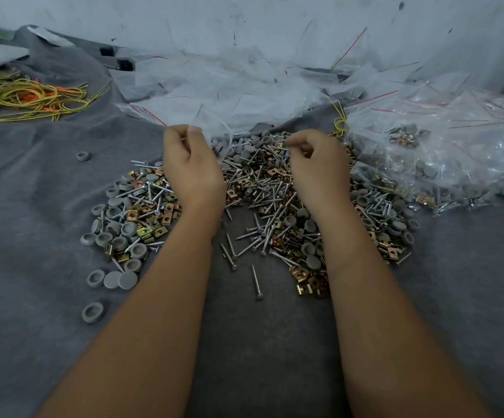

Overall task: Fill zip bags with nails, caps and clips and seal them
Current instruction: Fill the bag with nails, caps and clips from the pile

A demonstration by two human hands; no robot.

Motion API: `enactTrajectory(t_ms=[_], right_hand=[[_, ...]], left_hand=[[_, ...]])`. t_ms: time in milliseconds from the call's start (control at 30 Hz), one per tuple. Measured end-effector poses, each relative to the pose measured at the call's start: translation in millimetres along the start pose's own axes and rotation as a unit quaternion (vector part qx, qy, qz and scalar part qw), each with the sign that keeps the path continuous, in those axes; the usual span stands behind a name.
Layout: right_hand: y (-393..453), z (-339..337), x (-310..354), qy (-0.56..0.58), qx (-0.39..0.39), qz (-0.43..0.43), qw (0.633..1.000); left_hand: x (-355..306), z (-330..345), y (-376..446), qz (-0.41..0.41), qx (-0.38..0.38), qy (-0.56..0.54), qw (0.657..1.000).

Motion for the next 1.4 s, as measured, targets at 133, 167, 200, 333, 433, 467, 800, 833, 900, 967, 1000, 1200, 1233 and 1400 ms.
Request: enactTrajectory(t_ms=[133,167,200,333,433,467,800,833,900,967,1000,1200,1233,1400], right_hand=[[-8,13,10,-0.035,0.080,-0.061,0.994],[-11,17,14,-0.044,0.102,-0.084,0.990],[-14,21,18,-0.055,0.127,-0.109,0.984],[-23,33,27,-0.126,0.236,-0.181,0.946],[-23,34,25,-0.217,0.298,-0.186,0.911],[-22,31,24,-0.228,0.304,-0.174,0.908],[-18,18,18,-0.285,0.261,-0.154,0.909],[-18,19,19,-0.281,0.260,-0.160,0.910],[-19,20,20,-0.264,0.268,-0.167,0.911],[-19,23,20,-0.266,0.294,-0.168,0.903],[-19,24,19,-0.270,0.307,-0.164,0.898],[-17,25,17,-0.277,0.280,-0.163,0.905],[-17,24,18,-0.274,0.274,-0.163,0.907],[-16,21,18,-0.196,0.237,-0.151,0.940]], left_hand=[[-1,-1,2,-0.011,0.006,-0.010,1.000],[-1,-2,3,-0.012,0.008,-0.012,1.000],[-1,-2,3,-0.012,0.008,-0.013,1.000],[-2,-7,7,-0.016,-0.001,-0.029,0.999],[-1,-9,10,-0.027,-0.007,-0.042,0.999],[-1,-9,10,-0.028,-0.007,-0.043,0.999],[0,-8,8,-0.036,0.005,-0.044,0.998],[0,-7,8,-0.039,0.007,-0.044,0.998],[0,-6,8,-0.040,0.011,-0.037,0.998],[1,-5,6,-0.035,0.019,-0.028,0.999],[1,-5,6,-0.033,0.023,-0.024,0.999],[1,-2,4,-0.029,0.045,-0.005,0.999],[1,-2,4,-0.028,0.051,0.003,0.998],[3,0,3,-0.028,0.067,0.024,0.997]])
Point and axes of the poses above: each hand's wrist, its own y-axis towards the middle knuckle, its own z-axis out of the palm, x = y × z, the point moved 2 cm from there along y, towards the middle knuckle, and after that the axes turned 4 degrees about y, right-handed, at the moved point
